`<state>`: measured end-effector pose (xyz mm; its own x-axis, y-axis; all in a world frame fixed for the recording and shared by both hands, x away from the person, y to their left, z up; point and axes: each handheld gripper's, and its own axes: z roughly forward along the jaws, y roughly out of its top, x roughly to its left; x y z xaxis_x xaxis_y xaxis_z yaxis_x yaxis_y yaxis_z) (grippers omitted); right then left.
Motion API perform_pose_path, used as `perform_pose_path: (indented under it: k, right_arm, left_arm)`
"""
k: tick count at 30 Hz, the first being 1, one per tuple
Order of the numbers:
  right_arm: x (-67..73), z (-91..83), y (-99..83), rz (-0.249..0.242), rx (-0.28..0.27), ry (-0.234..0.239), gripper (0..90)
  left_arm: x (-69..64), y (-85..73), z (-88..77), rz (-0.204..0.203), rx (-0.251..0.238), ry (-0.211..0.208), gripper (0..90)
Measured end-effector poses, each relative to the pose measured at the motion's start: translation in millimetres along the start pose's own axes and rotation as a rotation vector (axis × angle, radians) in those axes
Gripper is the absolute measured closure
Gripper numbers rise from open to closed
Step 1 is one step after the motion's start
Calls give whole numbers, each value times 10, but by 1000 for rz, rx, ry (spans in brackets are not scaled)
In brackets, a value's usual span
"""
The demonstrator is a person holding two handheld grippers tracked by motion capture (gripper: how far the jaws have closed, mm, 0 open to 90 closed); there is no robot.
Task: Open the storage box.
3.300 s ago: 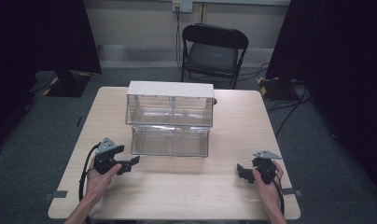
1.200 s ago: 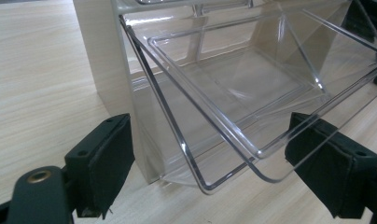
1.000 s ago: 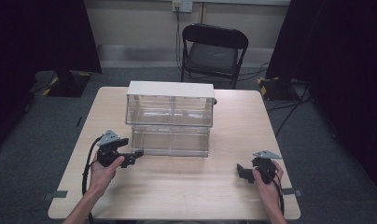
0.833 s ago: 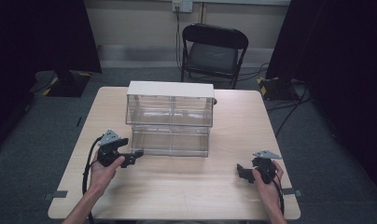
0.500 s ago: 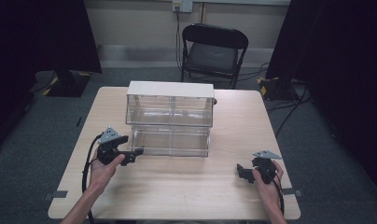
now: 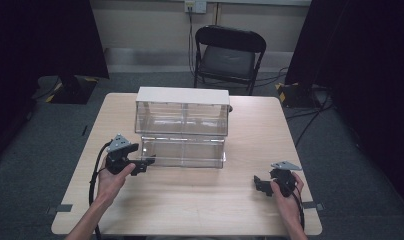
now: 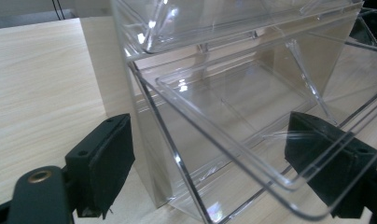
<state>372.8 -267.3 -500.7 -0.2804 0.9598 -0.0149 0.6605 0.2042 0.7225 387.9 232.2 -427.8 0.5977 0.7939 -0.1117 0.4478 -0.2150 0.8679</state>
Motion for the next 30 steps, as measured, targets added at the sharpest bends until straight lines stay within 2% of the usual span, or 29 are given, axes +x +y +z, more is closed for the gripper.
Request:
perform_pose_path:
  k: [3, 5, 10, 14, 19, 20, 22, 30]
  right_arm:
    - [-1, -1, 0, -1, 0, 2, 47]
    - [-1, -1, 0, -1, 0, 2, 47]
    - [-1, -1, 0, -1, 0, 2, 47]
    - [0, 0, 0, 0, 0, 1, 47]
    - [0, -1, 0, -1, 0, 2, 47]
    - [-1, -2, 0, -1, 1, 4, 47]
    - [0, -1, 0, -1, 0, 1, 47]
    - [-1, -1, 0, -1, 0, 2, 47]
  left_arm:
    - [-25, 23, -3, 24, 2, 10, 166]
    - [-25, 27, 2, 6, -7, 6, 162]
    - [-26, 29, 12, 21, 1, 10, 156]
    - [-30, 37, 16, 16, 0, 9, 156]
    - [-41, 80, -1, 20, -10, 13, 156]
    - [-45, 89, -2, 9, -20, 10, 156]
    - [-43, 103, -6, 20, -14, 16, 156]
    - [-53, 137, -8, 19, -26, 14, 154]
